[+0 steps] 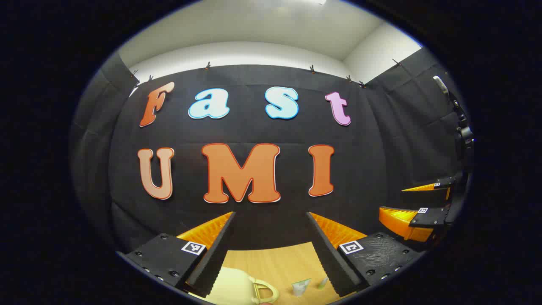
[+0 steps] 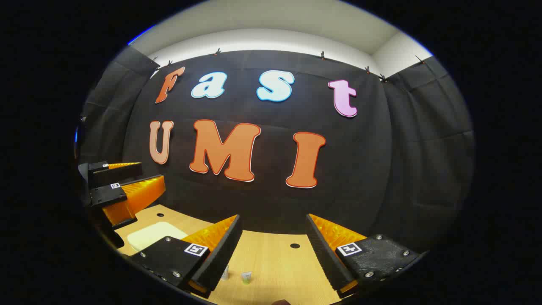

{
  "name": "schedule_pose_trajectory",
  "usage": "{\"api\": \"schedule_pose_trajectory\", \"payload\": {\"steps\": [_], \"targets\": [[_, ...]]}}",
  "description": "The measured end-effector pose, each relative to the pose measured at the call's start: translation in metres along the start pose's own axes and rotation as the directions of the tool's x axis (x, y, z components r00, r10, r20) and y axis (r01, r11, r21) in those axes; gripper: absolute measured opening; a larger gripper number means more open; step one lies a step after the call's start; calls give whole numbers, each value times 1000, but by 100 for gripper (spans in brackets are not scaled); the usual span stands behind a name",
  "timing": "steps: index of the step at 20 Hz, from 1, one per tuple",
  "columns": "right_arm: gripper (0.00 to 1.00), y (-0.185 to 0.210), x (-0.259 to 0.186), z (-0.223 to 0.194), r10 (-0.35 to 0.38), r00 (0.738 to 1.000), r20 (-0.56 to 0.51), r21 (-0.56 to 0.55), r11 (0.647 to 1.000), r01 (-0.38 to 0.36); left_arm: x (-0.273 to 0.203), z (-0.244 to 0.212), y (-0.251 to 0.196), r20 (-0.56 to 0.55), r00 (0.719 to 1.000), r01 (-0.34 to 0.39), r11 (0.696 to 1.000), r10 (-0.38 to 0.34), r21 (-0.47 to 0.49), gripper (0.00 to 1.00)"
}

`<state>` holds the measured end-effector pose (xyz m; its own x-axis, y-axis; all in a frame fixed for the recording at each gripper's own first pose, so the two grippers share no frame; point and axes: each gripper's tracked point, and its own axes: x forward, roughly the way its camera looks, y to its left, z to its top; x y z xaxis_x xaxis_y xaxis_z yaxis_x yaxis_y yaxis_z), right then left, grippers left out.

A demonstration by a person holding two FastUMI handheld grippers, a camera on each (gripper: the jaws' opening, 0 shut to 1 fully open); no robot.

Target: First open the suitcase, pack the skin care products into it, and then close the suitcase.

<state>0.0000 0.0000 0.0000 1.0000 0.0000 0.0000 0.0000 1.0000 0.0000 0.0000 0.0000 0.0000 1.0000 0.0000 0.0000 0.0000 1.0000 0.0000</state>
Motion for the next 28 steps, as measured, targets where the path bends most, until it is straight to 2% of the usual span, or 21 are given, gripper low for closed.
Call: {"api": "schedule_pose_trajectory", "payload": {"steps": [1, 5, 8, 10, 13, 14, 17, 22, 24, 25, 26, 27, 28], "targets": [[98, -3, 8, -1, 2, 1000, -6, 13, 1000, -2, 5, 0, 3, 0, 1000, -13, 1000, 13, -4, 100], [95, -13, 37, 6, -16, 1000, -8, 22, 1000, 16, 27, 4, 8, 3, 999, -41, 996, 41, -75, 98], [95, -3, 35, 21, 33, 999, 42, 12, 999, -33, 34, 6, 16, 8, 997, -74, 992, 75, -102, 99], [92, 3, 31, 15, 58, 997, 52, -12, 998, -57, 33, -6, 16, -6, 996, -84, 993, 84, -81, 99], [98, 9, 28, 10, 68, 996, 56, -23, 997, -67, 29, -12, 16, -6, 996, -90, 996, 90, -8, 99], [95, 8, 26, 7, 68, 996, 51, -14, 998, -67, 29, -14, 14, -16, 996, -82, 997, 82, -7, 99], [97, 11, 24, -4, 76, 996, 51, -19, 997, -75, 26, -17, 4, -16, 998, -54, 998, 54, -12, 99], [95, 8, 20, -22, 90, 996, 24, -44, 995, -89, 19, -42, 1, -50, 997, -55, 998, 56, 23, 99], [95, 4, 19, -27, 85, 996, 13, -54, 995, -84, 14, -60, 7, -85, 994, -62, 996, 67, 58, 100], [92, 3, 17, -31, 84, 996, 6, -51, 995, -84, 10, -75, 6, -124, 990, -56, 995, 66, 82, 99], [95, 1, 16, -35, 84, 996, -4, -51, 995, -84, 7, -90, 11, -166, 983, -58, 993, 75, 106, 99], [92, 2, 16, -40, 85, 996, -14, -52, 995, -85, 1, -107, 14, -203, 976, -52, 992, 75, 117, 100], [95, -1, 15, -46, 80, 996, -27, -55, 995, -81, -5, -121, 15, -236, 969, -42, 991, 70, 125, 100]]}}
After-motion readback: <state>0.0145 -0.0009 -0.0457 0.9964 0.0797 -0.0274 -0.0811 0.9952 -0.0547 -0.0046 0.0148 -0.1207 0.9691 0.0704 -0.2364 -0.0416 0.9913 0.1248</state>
